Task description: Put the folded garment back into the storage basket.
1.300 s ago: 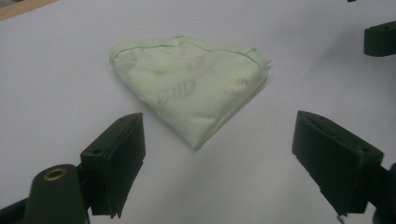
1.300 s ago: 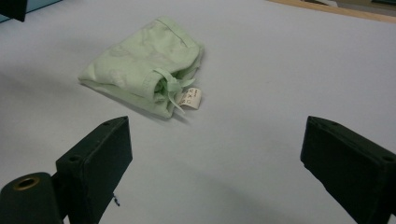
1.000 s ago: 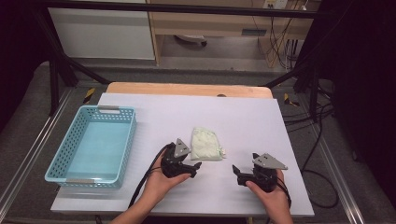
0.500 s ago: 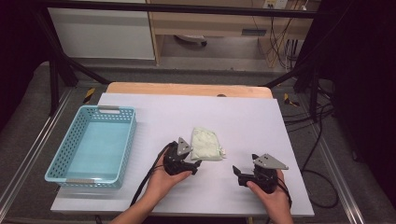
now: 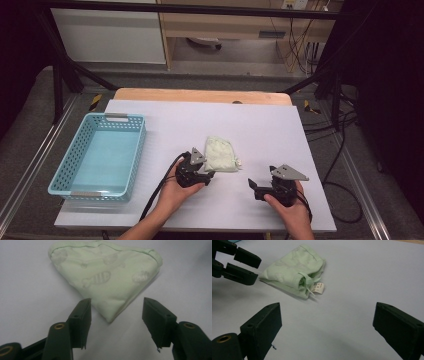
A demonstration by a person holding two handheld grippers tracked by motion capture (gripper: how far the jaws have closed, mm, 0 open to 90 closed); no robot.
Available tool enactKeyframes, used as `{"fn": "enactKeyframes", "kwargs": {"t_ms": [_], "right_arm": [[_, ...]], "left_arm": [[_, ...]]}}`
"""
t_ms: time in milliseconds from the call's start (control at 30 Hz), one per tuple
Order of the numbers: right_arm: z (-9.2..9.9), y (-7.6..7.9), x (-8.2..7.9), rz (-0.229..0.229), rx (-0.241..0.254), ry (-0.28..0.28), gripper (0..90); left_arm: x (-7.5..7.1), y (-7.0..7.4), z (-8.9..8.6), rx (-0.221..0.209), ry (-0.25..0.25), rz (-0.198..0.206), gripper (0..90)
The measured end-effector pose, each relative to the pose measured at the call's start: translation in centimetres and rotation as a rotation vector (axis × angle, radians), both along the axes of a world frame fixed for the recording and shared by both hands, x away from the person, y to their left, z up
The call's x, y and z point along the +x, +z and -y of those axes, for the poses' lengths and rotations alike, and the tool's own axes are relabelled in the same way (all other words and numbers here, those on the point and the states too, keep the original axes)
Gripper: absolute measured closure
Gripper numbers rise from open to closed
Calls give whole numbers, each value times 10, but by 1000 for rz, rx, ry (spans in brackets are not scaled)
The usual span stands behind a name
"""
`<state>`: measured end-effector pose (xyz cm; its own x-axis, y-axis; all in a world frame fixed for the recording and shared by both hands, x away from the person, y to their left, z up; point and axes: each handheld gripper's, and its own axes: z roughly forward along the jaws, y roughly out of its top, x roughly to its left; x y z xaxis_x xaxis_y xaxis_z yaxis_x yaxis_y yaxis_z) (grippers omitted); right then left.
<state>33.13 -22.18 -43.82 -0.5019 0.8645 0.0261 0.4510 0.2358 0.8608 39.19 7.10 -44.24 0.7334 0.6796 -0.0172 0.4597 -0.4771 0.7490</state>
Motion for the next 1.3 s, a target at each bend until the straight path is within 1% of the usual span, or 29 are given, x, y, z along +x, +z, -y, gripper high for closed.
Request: {"fn": "enactKeyframes", "kwargs": {"t_ms": [67, 167, 233, 267, 367, 500, 533, 600, 700, 767, 833, 900, 967, 1033, 1067, 1300], "right_arm": [[0, 0, 0, -3, 2, 0, 91], [-1, -1, 0, -3, 1, 4, 93], [-2, -1, 0, -8, 5, 7, 97], [-2, -1, 0, -10, 4, 11, 98], [-2, -1, -1, -9, 3, 15, 97], [-4, 0, -1, -8, 5, 24, 98], [-4, 0, -1, -8, 2, 29, 98], [-6, 0, -1, -7, 3, 41, 97], [-9, 1, -3, -3, 5, 56, 97], [-11, 2, -4, -10, 3, 70, 94], [-15, 3, -5, -15, -4, 89, 91], [-18, 3, -6, -4, -10, 107, 90], [-21, 3, -8, -3, -17, 125, 90], [-23, 3, -8, -3, -19, 130, 90], [-25, 3, -9, -2, -24, 139, 90], [-27, 2, -9, -5, -27, 146, 89]], "left_arm": [[1, -3, 1, -5, 0, -12, 452], [4, -7, 3, 0, 10, -13, 500], [7, -10, 4, -6, 16, -23, 532], [8, -12, 5, -5, 24, -21, 546], [10, -13, 4, -6, 36, 0, 645], [11, -14, 3, -10, 37, 6, 743], [11, -13, 4, -11, 38, 3, 779], [10, -13, 4, -9, 39, 0, 814], [8, -11, 3, -3, 34, -8, 832], [6, -9, 1, 2, 23, -17, 835], [1, -8, -2, 4, 10, -25, 836], [-4, -8, -7, 5, 0, -31, 837], [-10, -8, -13, 5, -8, -38, 837], [-12, -7, -17, 1, -11, -44, 836], [-15, -7, -20, -3, -13, -51, 837], [-35, -6, -41, -1, -34, -73, 836]]}}
